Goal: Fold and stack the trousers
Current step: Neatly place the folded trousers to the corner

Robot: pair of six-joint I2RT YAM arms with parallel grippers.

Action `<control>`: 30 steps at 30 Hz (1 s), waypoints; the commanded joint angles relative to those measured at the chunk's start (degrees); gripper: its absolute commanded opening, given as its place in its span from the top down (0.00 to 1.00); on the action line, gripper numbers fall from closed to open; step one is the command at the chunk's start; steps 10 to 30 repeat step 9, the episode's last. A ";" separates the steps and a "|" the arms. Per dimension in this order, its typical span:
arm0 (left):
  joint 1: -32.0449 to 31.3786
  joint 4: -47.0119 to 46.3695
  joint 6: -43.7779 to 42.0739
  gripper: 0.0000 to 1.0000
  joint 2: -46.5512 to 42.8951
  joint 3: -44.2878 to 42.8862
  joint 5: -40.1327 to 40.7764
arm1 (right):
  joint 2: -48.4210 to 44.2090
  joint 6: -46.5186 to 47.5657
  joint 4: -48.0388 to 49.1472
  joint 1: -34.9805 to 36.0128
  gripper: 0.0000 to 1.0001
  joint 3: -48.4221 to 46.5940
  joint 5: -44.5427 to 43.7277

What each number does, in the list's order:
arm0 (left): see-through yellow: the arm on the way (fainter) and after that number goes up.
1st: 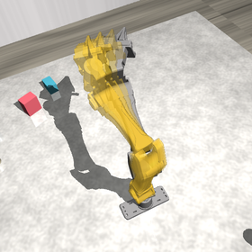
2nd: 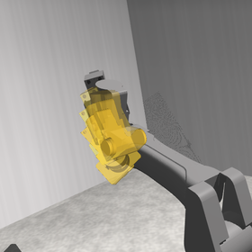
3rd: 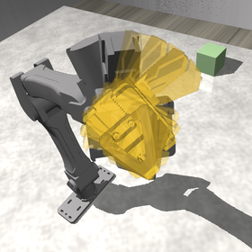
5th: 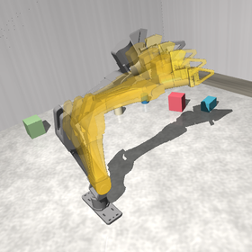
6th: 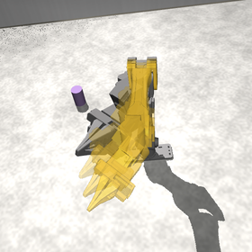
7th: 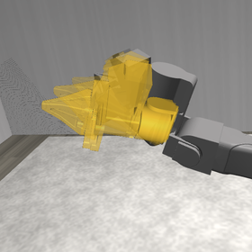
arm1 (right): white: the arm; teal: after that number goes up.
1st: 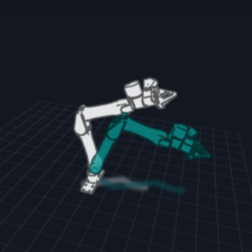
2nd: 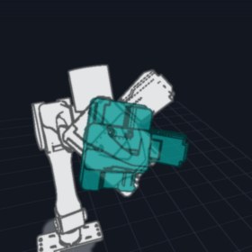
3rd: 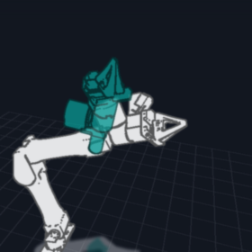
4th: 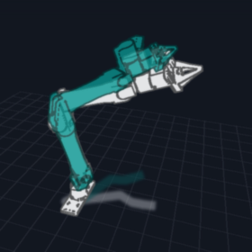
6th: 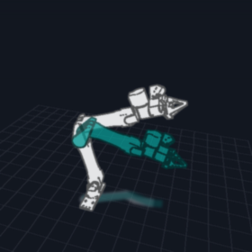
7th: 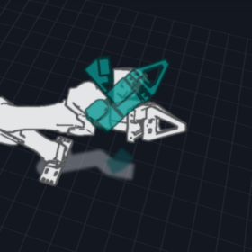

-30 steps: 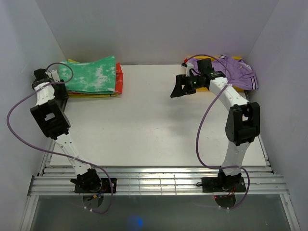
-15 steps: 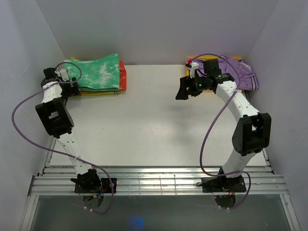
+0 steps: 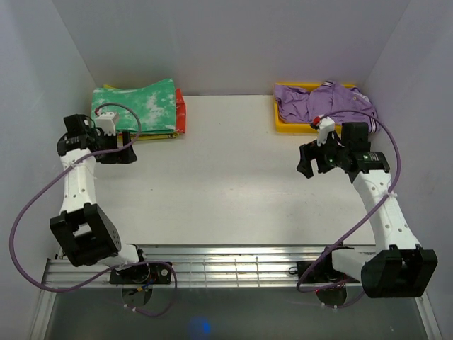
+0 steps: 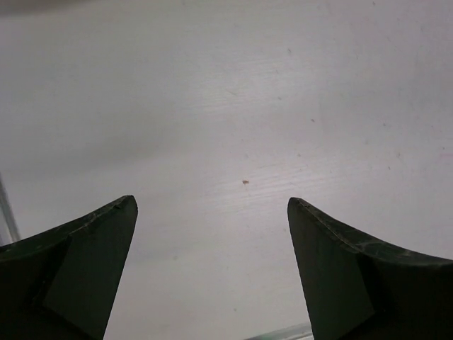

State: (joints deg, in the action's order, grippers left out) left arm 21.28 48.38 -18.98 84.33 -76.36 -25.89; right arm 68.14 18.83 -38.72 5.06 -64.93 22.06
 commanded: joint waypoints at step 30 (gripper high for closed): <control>-6.16 3.39 -4.66 0.02 -14.71 14.04 -7.15 | -19.87 1.74 -1.62 -3.83 0.10 13.86 -3.96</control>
